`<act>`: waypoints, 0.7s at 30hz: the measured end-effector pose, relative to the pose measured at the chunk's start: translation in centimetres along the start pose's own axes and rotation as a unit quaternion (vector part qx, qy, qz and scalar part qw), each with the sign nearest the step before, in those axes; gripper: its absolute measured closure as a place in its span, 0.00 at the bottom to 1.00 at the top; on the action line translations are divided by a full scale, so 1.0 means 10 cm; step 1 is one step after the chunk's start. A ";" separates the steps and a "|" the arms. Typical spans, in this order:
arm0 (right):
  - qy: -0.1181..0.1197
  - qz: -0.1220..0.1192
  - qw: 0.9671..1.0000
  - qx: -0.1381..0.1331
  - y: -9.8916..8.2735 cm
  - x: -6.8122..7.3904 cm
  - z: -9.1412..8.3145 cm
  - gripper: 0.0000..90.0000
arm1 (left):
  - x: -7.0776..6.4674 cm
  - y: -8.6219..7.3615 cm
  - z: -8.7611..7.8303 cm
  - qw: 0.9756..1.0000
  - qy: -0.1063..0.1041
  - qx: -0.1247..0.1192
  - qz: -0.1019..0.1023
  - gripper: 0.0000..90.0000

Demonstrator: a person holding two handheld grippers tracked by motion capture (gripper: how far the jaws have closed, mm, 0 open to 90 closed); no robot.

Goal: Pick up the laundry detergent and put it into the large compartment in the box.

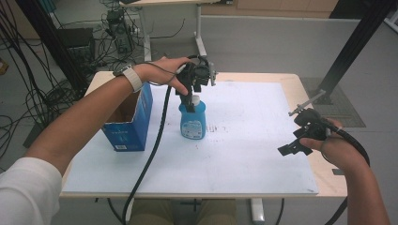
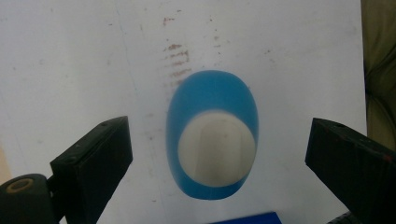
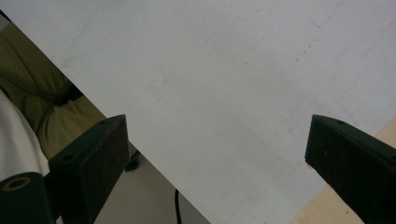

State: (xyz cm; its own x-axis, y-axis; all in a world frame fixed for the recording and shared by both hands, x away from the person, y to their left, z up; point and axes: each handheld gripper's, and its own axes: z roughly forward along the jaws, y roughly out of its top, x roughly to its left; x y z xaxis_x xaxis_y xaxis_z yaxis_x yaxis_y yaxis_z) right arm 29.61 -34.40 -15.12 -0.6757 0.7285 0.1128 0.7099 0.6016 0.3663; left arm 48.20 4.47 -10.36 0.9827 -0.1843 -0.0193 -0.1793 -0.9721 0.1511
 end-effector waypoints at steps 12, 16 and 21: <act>0.000 -0.001 1.000 -0.001 -0.01 0.00 -0.01 0.07 | 0.00 -0.01 0.00 1.000 0.003 -0.001 -0.002 0.09; -0.001 -0.001 1.000 -0.002 -0.01 0.00 -0.01 0.07 | 0.00 -0.01 0.00 1.000 0.003 -0.001 -0.003 0.09; 0.000 0.000 1.000 -0.002 -0.01 0.00 -0.01 0.07 | 0.00 -0.02 0.00 1.000 0.003 -0.001 -0.004 0.09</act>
State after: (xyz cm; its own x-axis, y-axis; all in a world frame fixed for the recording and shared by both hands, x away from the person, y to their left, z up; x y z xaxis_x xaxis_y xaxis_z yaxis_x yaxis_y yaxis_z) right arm 29.51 -34.51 -15.08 -0.6761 0.7283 0.1117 0.7084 0.6009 0.3701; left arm 48.24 4.61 -10.38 0.9845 -0.1750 -0.0144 -0.1707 -0.9732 0.1538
